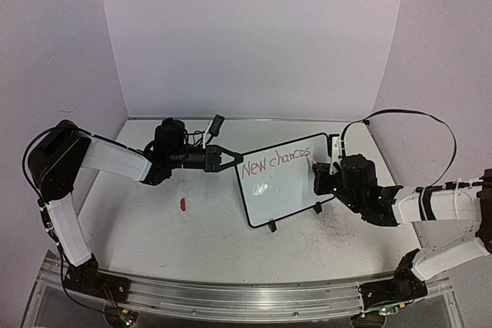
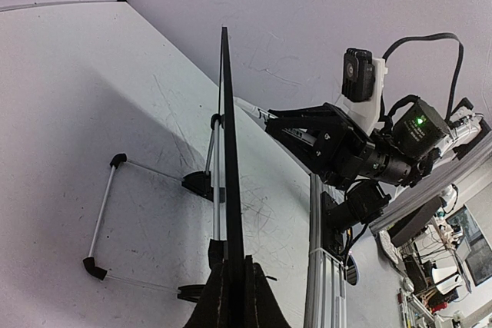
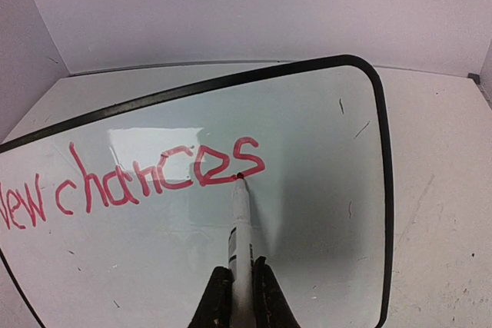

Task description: Write a sentence on the whiteboard

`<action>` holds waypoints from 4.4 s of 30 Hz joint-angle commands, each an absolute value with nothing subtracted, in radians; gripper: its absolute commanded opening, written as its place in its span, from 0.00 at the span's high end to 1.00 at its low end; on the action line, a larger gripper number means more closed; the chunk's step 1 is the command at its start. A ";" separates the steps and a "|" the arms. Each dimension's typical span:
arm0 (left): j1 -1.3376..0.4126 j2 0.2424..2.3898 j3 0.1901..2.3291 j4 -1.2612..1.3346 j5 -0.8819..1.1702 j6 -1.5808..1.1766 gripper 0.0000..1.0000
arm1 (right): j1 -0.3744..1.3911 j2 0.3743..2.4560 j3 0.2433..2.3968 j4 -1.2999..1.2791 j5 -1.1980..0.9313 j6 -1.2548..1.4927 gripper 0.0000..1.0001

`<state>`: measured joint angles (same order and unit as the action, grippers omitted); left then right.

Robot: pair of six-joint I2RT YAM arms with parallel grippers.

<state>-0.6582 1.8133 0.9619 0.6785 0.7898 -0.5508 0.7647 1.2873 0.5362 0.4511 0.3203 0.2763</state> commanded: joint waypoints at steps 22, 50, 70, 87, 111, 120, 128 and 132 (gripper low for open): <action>-0.672 1.810 0.991 0.625 0.836 -0.549 1.00 | 0.769 1.124 0.536 0.399 0.372 0.257 1.00; -0.672 1.803 0.991 0.622 0.835 -0.549 1.00 | 0.701 1.152 0.544 0.365 0.347 0.222 1.00; -0.672 1.806 0.992 0.621 0.836 -0.548 1.00 | 0.643 1.207 0.592 0.440 0.232 0.187 1.00; -0.672 1.801 0.992 0.621 0.838 -0.549 1.00 | 0.629 1.284 0.616 0.458 0.240 0.196 1.00; -0.672 1.802 0.992 0.620 0.836 -0.549 1.00 | 0.629 1.263 0.545 0.407 0.203 0.248 1.00; -0.672 1.805 0.992 0.619 0.837 -0.548 1.00 | 0.629 1.244 0.530 0.398 0.195 0.263 1.00; -0.672 1.805 0.992 0.620 0.836 -0.549 1.00 | 0.629 1.248 0.529 0.393 0.224 0.271 1.00; -0.672 1.805 0.990 0.619 0.837 -0.548 1.00 | 0.629 1.247 0.530 0.387 0.256 0.282 1.00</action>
